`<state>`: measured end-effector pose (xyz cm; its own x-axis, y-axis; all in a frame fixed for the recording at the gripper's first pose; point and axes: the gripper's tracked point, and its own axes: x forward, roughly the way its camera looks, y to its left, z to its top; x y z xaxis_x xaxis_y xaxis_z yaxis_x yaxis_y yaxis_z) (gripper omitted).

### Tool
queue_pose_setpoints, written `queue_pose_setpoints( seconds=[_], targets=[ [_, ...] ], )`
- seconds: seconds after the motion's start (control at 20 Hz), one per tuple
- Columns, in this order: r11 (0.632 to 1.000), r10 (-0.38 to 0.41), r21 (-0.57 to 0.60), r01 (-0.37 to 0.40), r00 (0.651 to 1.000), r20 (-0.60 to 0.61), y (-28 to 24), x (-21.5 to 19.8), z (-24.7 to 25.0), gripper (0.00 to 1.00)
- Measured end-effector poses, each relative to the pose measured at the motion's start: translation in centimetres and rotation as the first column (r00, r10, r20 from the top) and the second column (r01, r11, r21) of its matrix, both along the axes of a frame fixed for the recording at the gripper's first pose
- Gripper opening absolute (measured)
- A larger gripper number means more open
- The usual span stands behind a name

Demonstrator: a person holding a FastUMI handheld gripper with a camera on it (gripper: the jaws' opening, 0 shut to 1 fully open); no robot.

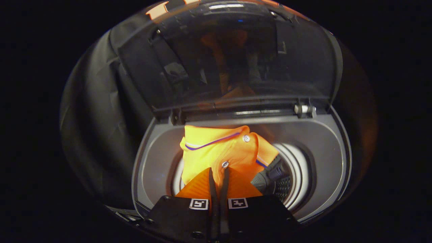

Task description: Put the clothes into the washing machine and then close the washing machine lid.

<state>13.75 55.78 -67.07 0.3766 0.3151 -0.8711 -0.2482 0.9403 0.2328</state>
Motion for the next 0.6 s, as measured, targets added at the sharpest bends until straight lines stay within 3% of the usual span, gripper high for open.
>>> queue_pose_setpoints(
  seconds=[0.35,0.6],
  targets=[
    [0.999,-0.021,-0.036,0.019,0.999,-0.048,-0.5,-0.7,-1.4,0.08],
    [0.994,-0.089,-0.072,0.081,0.99,-0.109,-1.4,-1.7,-3.8,0.08]
  ],
)
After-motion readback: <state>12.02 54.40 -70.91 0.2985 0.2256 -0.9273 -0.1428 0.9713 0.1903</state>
